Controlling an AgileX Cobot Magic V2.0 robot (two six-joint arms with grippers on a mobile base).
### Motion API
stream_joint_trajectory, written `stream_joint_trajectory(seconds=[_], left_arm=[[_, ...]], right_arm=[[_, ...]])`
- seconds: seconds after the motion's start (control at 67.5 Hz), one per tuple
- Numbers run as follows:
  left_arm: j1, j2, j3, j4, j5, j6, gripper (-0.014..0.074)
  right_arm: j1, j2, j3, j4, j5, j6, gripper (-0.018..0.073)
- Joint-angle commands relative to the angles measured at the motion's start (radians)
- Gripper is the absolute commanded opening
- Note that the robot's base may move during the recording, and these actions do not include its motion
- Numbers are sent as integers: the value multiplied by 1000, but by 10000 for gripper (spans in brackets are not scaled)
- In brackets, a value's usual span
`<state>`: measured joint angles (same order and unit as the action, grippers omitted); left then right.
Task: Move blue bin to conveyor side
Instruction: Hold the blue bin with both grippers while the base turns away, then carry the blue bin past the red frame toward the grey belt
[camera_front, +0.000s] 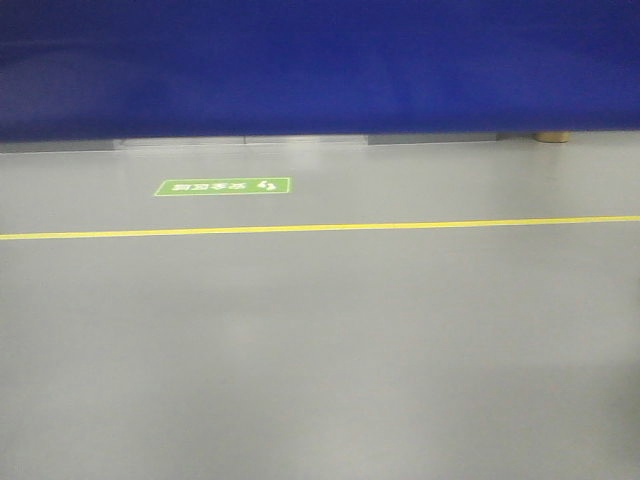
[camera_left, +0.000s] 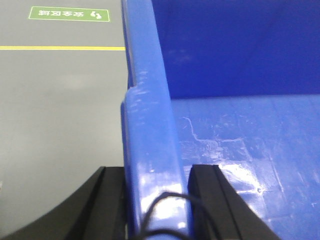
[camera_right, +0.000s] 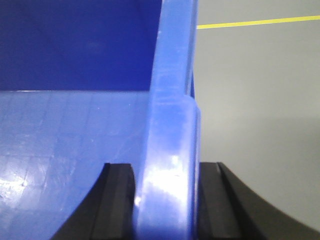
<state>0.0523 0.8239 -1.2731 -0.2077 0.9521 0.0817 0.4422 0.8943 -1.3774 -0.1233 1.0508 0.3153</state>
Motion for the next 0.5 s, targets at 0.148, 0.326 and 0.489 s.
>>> stream_joint_trajectory(seconds=[0.148, 0.326, 0.489], left_arm=[[-2, -16, -19, 10, -111, 23, -16], [-2, -16, -19, 10, -111, 23, -16], [-2, -16, -19, 10, -111, 23, -16]], right_arm=[[-8, -20, -17, -73, -102, -17, -81], [-8, -20, -17, -73, -104, -17, -81], [-8, -20, -17, -73, -109, -17, -81]])
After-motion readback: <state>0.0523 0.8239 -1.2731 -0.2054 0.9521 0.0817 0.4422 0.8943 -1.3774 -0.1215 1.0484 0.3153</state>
